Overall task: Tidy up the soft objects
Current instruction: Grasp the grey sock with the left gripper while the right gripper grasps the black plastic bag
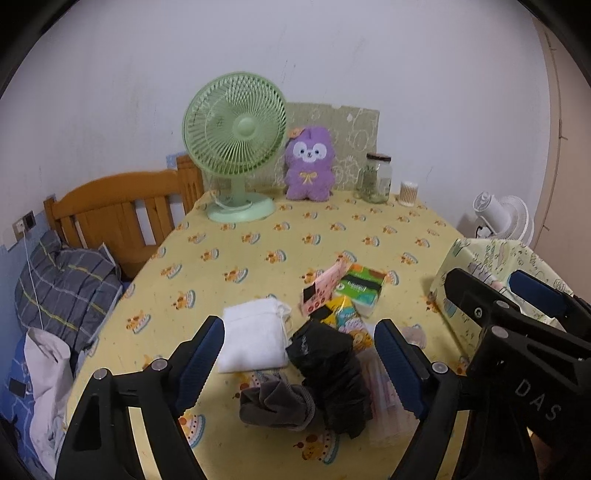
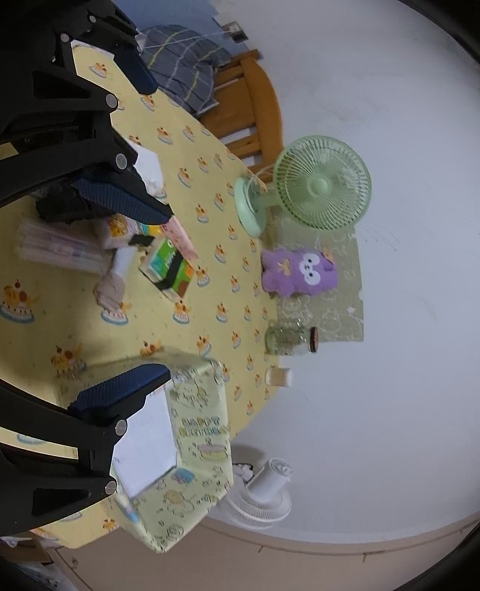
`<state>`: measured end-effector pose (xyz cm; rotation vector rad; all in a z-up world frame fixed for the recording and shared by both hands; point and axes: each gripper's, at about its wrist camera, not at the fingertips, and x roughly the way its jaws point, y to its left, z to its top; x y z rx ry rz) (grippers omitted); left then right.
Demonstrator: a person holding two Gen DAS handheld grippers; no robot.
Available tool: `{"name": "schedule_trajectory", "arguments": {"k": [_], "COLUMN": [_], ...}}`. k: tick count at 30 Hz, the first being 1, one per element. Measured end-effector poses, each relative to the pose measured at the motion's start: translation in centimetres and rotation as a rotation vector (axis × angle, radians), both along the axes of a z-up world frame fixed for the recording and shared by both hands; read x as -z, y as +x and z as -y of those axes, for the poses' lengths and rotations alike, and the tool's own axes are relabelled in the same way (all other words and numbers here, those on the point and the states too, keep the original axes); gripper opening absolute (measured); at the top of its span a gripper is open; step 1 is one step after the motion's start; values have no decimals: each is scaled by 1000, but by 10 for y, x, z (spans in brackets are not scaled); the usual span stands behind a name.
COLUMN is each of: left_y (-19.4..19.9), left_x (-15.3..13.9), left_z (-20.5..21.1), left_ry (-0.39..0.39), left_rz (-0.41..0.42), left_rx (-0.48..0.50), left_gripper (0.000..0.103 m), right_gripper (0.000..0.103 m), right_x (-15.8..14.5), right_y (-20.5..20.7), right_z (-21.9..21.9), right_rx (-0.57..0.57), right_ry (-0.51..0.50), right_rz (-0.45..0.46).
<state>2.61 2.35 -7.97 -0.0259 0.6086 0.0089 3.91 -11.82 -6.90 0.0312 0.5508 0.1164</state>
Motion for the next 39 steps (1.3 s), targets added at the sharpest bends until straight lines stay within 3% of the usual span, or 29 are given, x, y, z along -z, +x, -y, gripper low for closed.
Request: {"name": "schedule_trajectory", "arguments": {"k": [19,28,31,36,39], "left_y": [8,10,11,12,13], "left_x": [49,63,67,69,70], "left_z": [-9,-14,-16,-19,-20], "left_ry": [-9,-14,-21,-37,-43], "left_rz": [-120,-149,-160,-153,-151], "left_rx": [-10,-8,0,13,23], "left_gripper": [80,76,69,65,63], "right_gripper": [75,75,74,54,49], "right_x": [50,57,62,71,75], "right_y": [16,15,16,18,19], "right_z": [-23,-46,-52,-63,-64], "right_rx": [-52,-101,-117,-153,-164], "right_ry": [1,-41,-49,-65,-46], "right_rz": [-135,-135,-145,-188,-207]}}
